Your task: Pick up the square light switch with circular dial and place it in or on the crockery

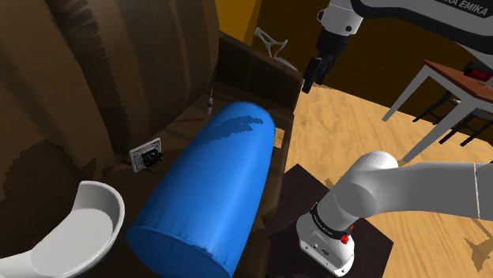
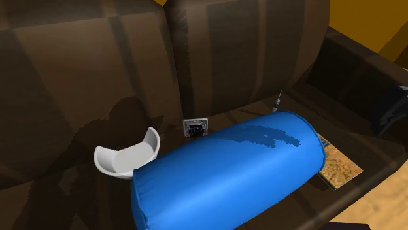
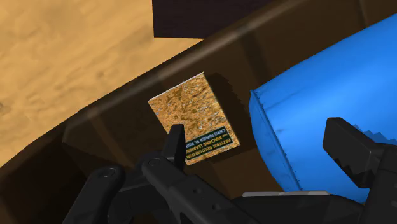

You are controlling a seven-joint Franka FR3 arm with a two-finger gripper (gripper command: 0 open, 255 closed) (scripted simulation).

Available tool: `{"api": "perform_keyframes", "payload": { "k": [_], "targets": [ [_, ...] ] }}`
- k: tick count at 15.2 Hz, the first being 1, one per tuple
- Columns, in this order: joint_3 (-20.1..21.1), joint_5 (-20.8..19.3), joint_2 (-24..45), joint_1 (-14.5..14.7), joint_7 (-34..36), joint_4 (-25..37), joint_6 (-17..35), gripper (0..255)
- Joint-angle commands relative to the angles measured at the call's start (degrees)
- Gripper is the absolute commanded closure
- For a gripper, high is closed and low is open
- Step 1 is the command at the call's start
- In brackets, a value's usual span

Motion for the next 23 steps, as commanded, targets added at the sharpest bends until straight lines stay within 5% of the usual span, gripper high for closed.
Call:
{"api": "perform_keyframes", "payload": {
  "k": [1,14,23],
  "targets": [
    [0.0,0.0,0.0,0.0,0.0,0.0,0.0,0],
    [13.4,7.2,11.9,4.6,14.0,-3.9,15.9,0],
    [22.6,7.2,26.6,6.1,24.2,0.5,26.2,0]
  ]
}}
